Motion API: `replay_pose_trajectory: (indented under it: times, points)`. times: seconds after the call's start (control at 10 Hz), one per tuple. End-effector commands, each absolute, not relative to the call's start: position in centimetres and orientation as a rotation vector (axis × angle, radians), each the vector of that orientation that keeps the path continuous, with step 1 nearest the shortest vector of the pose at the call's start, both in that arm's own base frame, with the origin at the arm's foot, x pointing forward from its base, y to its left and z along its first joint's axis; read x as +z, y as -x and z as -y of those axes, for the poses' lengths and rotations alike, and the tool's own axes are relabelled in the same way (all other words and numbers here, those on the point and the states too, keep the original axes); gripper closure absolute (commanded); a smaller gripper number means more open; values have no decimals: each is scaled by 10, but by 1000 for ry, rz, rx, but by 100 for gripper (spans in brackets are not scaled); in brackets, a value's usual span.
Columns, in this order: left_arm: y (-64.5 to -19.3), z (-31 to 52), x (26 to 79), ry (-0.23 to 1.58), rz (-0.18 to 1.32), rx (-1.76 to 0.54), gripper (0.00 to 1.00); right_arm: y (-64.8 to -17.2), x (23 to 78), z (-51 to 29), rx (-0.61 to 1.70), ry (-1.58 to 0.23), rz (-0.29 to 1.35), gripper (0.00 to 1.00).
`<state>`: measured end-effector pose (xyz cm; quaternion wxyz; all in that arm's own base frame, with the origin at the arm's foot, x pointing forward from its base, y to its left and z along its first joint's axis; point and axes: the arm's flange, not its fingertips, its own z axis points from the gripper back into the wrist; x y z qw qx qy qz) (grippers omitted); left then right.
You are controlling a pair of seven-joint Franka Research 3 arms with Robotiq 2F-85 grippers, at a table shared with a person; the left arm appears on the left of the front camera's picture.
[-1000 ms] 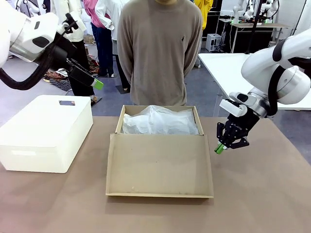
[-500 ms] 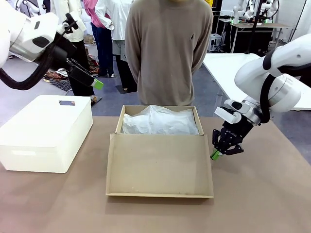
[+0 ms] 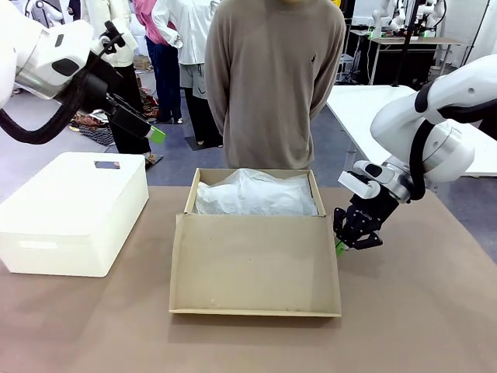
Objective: Pack the shoes into the box.
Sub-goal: Close the Shoes Box.
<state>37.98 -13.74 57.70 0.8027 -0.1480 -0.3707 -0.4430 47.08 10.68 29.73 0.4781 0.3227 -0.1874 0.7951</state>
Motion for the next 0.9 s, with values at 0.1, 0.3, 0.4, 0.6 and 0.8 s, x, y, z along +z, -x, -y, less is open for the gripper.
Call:
replay_pose_trajectory:
  times: [0.1,0.3,0.4,0.6,0.8]
  points:
    - [-381,136,577,338,798,-961,0,-476,290,-113,1967,-787,536,100]
    - [-381,136,577,338,798,-961,0,-473,290,-115,1980,-843,556,100]
    - [-381,136,577,338,798,-961,0,-471,289,-115,1987,-852,552,100]
    - [-381,136,577,338,798,-961,0,-466,292,-115,1998,-921,585,100]
    - [-381,136,577,338,798,-961,0,-459,299,-115,1981,-989,601,100]
